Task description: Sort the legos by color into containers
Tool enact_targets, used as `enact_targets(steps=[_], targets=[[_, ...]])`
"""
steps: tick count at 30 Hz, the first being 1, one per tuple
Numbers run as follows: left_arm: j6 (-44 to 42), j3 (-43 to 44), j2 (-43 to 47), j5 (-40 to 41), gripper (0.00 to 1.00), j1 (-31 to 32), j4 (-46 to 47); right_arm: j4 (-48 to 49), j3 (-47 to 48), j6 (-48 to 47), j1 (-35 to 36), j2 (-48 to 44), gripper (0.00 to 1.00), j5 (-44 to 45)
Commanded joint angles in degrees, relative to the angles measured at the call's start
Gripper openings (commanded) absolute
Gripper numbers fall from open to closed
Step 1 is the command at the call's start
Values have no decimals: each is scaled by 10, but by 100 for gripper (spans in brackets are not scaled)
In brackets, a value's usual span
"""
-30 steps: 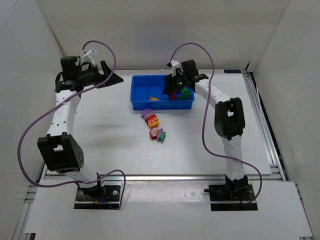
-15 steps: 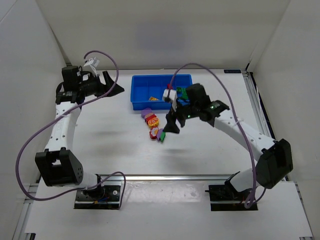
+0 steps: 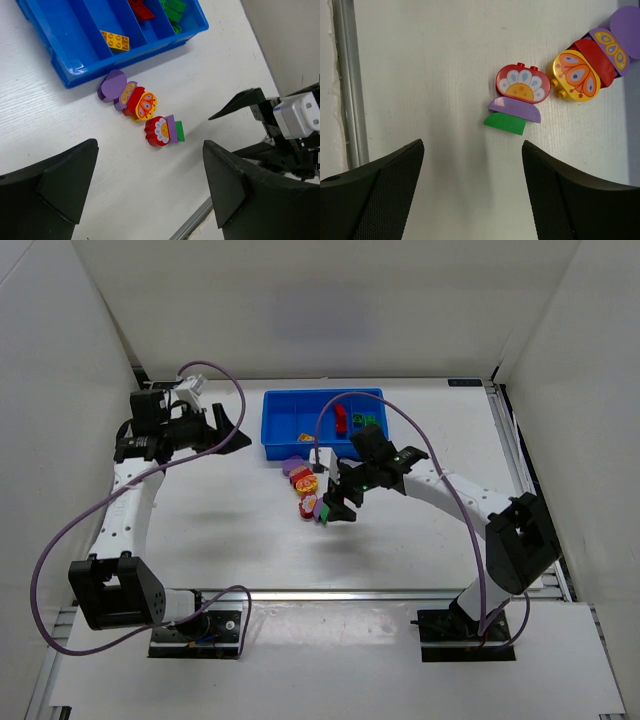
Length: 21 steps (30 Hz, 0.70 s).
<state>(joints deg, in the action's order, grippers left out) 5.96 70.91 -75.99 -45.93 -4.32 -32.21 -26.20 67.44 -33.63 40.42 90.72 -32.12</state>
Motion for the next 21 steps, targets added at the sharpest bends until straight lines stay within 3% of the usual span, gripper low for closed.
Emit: enact_targets(steps=[1,5,8,9,12,14,21], targets=[[-24,-23,22,3,94,33,-25,-8,33,-34,-11,8,82,-12],[-28,-99,93,101,84,129,-32,-1,6,1,-46,-12,82,-11],[-78,-122,91,105,86,202,-57,-9,-21,1,-69,-31,83,-15],[-101,-124,81,80,92,206,-74,-11,-28,-1,-76,-35,83,-20],[-271,-95,20,1,100,221,-151,-33,-33,-7,-104,-44,83,-39],[-343,-54,-15,-29,99,232,-208,-46,-35,-9,-121,-49,83,-45],[-601,17,-130,31,99,297,-227,-62,-44,-10,-173,-74,83,-62]])
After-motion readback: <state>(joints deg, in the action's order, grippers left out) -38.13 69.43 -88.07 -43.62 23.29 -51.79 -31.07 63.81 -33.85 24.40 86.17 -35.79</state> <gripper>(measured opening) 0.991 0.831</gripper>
